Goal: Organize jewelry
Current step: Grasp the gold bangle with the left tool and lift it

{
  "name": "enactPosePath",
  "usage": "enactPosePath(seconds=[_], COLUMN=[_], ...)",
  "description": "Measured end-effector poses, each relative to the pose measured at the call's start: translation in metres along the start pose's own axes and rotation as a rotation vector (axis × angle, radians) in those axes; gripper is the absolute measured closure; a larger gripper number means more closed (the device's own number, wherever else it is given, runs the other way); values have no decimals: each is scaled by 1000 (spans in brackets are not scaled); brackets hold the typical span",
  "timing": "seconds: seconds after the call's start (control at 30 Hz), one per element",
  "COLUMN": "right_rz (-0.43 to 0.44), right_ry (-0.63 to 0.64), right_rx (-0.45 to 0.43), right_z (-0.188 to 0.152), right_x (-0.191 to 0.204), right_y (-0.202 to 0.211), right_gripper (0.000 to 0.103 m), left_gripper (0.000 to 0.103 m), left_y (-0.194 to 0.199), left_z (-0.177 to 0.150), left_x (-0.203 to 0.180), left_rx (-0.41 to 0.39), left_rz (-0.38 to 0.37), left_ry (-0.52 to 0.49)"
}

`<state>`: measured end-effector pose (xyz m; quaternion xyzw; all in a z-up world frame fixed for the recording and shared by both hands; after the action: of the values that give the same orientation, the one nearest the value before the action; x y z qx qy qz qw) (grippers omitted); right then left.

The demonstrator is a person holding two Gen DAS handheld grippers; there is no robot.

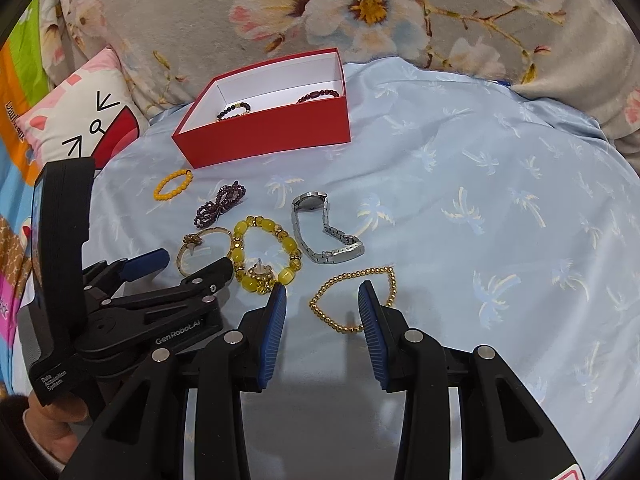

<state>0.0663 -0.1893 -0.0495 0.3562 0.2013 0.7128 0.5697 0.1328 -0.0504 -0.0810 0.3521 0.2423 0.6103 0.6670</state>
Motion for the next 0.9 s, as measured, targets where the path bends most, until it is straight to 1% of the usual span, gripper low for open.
enactPosePath(seconds=[0.2, 0.23, 0.27, 0.3, 0.47, 0.6, 0.8, 0.9], right_rz=[4, 4, 4, 5, 4, 1, 1, 4], right_ry=[-5, -6, -7, -8, -10, -13, -28, -25], right_rx=[4, 5, 6, 8, 6, 4, 5, 2], right_z=[0, 0, 0, 0, 0, 1, -1, -1], right_x=[-1, -1, -1, -2, -2, -4, -10, -9], right_y=[-4, -4, -5, -5, -5, -5, -3, -3], right_gripper=[65, 65, 66, 65, 65, 66, 66, 66], left_gripper=[38, 40, 45, 46, 47, 47, 47, 47], left_y=[-3, -2, -2, -2, -1, 5, 27, 40], left_z=[4, 4, 4, 4, 4, 3, 11, 15], left_x=[-3, -4, -4, -5, -5, -1, 11, 21], left_rx=[-2, -4, -6, -9, -13, -20, -47, -68], left_rz=[44, 45, 48, 50, 42, 21, -16, -22], left_ry=[-18, -21, -24, -28, -36, -22, 30, 53])
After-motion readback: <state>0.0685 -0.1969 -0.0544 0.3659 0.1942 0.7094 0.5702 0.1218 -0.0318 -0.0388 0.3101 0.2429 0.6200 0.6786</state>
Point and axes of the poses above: each gripper's, at about its wrist camera, not at the fingertips, and y roughly against the way its jaws point, x to its left, z to its top, the point moved 3 cm from there along -y, roughly the way its jaws point, and after that the axes turned 12 degrees about z, right-handed, at the moved point
